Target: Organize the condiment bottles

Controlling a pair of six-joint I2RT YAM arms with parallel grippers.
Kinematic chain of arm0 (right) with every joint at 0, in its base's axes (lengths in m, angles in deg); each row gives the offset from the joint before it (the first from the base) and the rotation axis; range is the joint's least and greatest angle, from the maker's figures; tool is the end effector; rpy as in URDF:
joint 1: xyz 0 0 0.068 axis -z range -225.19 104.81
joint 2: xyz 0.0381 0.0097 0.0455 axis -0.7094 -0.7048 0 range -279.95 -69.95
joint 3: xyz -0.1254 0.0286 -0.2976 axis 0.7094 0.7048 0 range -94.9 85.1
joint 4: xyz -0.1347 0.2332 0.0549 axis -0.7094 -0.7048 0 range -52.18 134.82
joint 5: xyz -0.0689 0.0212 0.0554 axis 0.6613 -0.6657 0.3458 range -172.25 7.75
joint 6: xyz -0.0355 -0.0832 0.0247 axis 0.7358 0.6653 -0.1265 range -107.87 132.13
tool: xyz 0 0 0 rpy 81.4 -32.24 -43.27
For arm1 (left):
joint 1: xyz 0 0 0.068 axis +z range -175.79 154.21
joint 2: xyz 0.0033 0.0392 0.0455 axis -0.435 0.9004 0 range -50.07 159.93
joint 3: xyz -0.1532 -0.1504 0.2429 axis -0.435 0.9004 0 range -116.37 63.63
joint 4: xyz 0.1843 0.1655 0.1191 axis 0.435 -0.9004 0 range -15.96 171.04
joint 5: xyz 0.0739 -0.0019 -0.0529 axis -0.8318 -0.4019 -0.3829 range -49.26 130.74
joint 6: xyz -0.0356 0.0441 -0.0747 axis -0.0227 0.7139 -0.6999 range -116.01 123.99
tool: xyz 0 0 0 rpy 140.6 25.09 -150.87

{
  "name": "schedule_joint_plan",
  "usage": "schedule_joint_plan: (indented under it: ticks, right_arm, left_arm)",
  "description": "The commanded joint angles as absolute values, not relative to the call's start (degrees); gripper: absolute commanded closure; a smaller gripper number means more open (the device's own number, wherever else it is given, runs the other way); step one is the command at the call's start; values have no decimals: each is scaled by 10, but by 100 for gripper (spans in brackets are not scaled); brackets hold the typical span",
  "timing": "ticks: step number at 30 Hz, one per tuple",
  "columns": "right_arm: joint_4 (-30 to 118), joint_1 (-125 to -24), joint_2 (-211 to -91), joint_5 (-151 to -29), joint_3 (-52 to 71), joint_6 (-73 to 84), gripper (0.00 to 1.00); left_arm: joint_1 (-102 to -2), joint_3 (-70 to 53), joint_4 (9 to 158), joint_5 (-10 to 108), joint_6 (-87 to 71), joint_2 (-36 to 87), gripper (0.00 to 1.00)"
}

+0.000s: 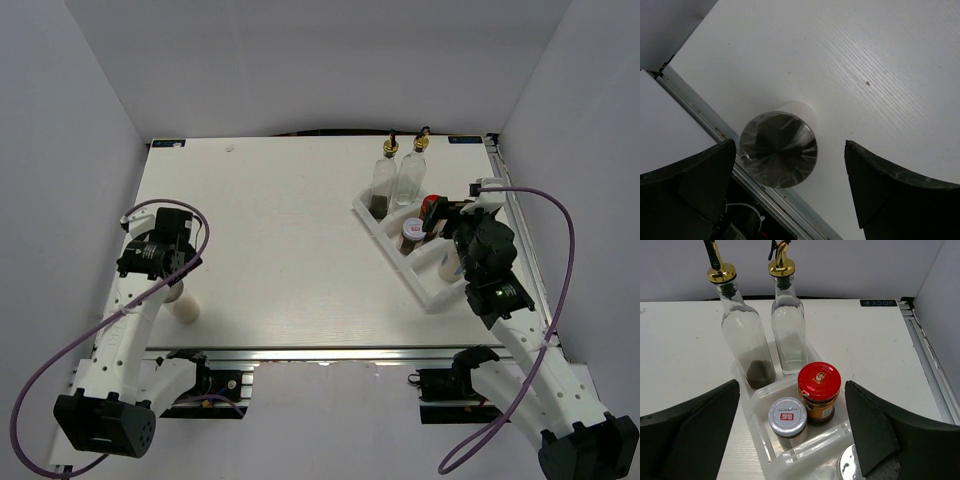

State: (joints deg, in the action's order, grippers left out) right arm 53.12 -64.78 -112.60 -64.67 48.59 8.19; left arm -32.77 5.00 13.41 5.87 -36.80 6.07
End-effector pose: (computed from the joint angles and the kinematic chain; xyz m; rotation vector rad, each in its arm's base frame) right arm 0.2023 0.0448 0.3661 0.0347 1.5352 0.0915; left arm 0.1648 0.0286 0.3176 -0.8804 2.3093 0.4881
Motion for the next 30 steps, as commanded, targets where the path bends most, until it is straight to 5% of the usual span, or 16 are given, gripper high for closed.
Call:
schedule_joint_plan:
  ticks: [1, 16, 21, 30]
  right_arm:
    - [555, -651, -1132, -651, 489, 97, 11]
    - [548, -650, -1128, -664, 487, 88, 10]
    - [540, -650, -1113, -666, 487, 81, 10]
    - [526, -651, -1111, -646, 478, 69, 11]
  left_arm:
    - [-316, 54, 117, 34, -370, 49, 2]
    - [-291, 146, 183, 65, -378, 39, 5]
    - [-291, 140, 199, 91, -378, 25, 47]
    - [-292, 78, 259, 253, -334, -13, 90]
